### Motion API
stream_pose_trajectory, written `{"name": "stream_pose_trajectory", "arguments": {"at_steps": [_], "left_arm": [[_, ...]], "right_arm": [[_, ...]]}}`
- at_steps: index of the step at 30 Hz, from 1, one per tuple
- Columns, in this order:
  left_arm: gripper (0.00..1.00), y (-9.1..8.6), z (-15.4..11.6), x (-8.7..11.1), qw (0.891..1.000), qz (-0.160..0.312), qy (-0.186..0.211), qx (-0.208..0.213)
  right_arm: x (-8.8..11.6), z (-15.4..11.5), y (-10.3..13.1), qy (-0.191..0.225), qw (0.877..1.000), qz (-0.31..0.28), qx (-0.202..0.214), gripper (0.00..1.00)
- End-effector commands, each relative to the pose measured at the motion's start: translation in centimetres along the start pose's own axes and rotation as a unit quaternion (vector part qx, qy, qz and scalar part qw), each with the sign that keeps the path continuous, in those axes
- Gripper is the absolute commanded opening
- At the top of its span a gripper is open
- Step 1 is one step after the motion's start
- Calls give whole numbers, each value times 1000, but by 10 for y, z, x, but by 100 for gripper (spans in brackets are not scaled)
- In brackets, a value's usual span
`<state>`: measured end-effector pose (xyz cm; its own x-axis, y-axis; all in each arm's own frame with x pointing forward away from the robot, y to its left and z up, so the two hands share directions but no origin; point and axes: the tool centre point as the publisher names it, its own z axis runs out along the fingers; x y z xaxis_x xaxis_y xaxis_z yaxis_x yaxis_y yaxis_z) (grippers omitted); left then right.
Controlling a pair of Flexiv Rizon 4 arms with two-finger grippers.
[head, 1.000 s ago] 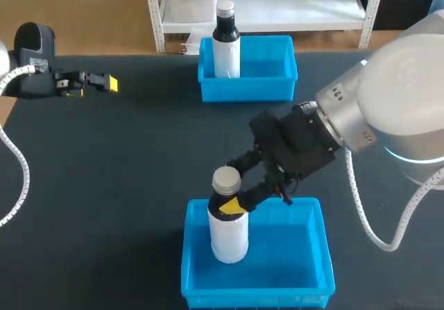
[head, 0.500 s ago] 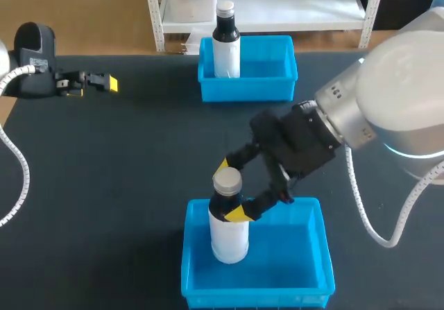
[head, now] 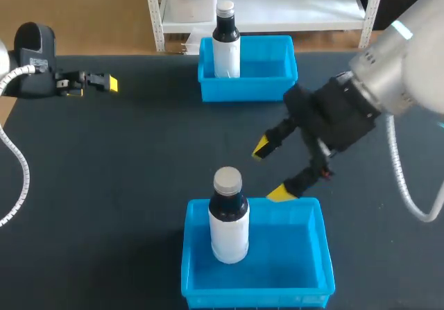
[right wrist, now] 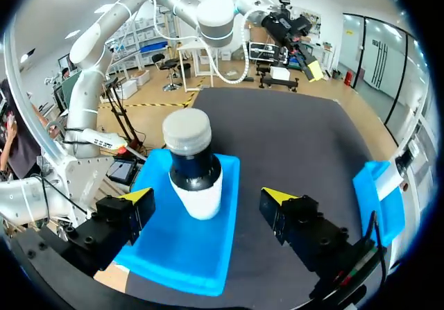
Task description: Pick up the bottle, and place it in the far bin if it is heavy, or in the near bin if it is light.
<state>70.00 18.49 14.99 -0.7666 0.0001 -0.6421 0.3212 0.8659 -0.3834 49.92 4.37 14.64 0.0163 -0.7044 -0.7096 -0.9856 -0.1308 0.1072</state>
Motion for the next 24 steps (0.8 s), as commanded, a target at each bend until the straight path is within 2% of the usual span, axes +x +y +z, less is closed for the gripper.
{"name": "stream_pose_trajectory", "arguments": {"at_steps": [1, 11, 14, 24], "left_arm": [[100, 0, 0, 0, 1000, 0, 0, 0], [100, 0, 0, 0, 1000, 0, 0, 0], [100, 0, 0, 0, 1000, 0, 0, 0], [100, 0, 0, 0, 1000, 0, 0, 0]], "right_arm": [[12, -32, -8, 4, 999, 32, 4, 100], [35, -68, -64, -18, 992, 126, -7, 100], [40, -74, -79, -9, 990, 140, -5, 100], [40, -74, -79, -9, 990, 140, -5, 100]]}}
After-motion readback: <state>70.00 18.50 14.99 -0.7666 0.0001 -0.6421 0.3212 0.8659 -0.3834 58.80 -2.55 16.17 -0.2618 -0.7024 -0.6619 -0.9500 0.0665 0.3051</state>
